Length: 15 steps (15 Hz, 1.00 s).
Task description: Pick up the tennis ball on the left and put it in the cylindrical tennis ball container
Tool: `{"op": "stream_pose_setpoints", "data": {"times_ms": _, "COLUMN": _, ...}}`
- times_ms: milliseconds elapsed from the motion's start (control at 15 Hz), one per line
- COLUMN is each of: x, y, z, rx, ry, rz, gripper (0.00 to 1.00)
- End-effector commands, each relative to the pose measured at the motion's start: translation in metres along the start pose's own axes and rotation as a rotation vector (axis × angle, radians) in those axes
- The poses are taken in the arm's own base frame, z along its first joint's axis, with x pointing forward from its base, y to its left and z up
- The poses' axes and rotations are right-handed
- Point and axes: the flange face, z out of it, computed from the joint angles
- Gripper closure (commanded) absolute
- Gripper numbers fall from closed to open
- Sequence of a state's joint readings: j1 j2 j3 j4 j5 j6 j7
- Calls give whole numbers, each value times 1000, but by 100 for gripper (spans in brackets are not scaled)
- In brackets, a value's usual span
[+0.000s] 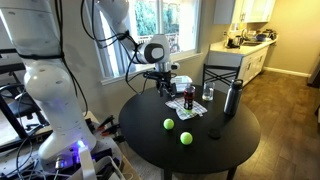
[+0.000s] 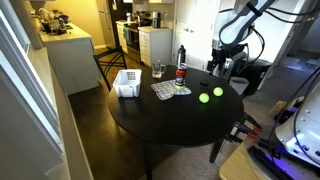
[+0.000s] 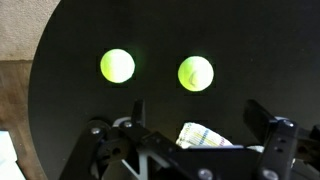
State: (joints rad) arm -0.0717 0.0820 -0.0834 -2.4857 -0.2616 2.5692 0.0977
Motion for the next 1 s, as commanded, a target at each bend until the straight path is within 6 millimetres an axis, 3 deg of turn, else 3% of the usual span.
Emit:
{"op": "stream_pose_setpoints", "data": {"times_ms": 0, "x": 2, "y": -12, "z": 17, "rx": -56, "ry": -16, "rz": -28, "gripper": 0}}
{"op": "stream_pose_setpoints", "data": {"times_ms": 933, "x": 0, "y": -15, "z": 26, "rx": -29, "ry": -78, "rz": -23, "gripper": 0}}
